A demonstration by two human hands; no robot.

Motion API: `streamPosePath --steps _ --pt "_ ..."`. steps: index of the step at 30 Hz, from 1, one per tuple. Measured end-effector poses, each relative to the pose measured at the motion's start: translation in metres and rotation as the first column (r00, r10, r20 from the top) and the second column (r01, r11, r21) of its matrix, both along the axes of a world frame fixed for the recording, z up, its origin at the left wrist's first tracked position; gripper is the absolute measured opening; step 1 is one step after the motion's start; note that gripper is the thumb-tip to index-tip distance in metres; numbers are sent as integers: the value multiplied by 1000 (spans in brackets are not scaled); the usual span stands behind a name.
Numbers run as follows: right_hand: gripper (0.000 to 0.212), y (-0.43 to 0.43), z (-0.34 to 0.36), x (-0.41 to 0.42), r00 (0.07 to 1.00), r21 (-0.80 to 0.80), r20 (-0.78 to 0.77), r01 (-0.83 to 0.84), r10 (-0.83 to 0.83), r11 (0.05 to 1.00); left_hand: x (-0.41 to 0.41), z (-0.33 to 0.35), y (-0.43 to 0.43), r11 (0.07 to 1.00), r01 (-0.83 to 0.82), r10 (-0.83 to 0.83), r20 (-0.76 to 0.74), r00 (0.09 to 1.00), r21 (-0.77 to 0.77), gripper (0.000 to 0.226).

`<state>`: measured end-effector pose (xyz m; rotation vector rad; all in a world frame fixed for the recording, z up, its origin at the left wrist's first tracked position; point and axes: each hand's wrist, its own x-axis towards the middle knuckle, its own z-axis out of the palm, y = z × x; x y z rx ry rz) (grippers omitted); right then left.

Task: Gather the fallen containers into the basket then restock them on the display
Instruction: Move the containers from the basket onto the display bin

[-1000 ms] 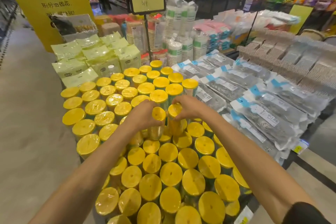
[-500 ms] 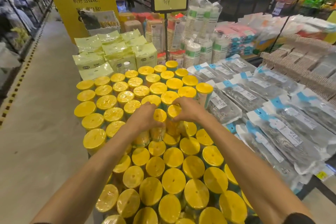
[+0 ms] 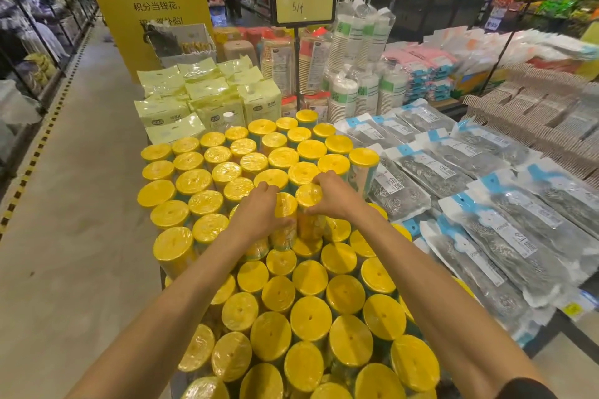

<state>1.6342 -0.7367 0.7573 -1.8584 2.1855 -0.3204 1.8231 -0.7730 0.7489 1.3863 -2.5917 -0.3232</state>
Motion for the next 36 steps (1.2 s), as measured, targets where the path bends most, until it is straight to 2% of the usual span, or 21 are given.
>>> streamPosePath --steps 9,13,18,21,25,28,36 --pt "70 26 10 -1 1000 8 -20 -12 12 1000 19 11 26 996 56 -50 87 995 -70 63" --pt "57 58 14 0 985 88 -172 11 4 996 26 17 43 984 138 -110 227 968 -111 57" --pt "61 108 11 9 959 81 -278 74 -49 994 25 26 72 952 287 -233 352 907 -109 52" --pt "56 145 5 13 934 102 -344 136 -93 985 23 28 94 935 346 -300 344 890 -79 53" --pt "59 201 -3 23 908 113 -390 210 -151 971 31 18 131 909 414 -385 267 883 -59 54" --pt "55 245 -8 38 886 135 -420 276 -197 952 40 2 155 877 474 -437 280 855 -78 53" --pt "55 349 -29 97 870 170 -331 437 -367 883 82 -19 236 792 610 -594 261 761 26 55"
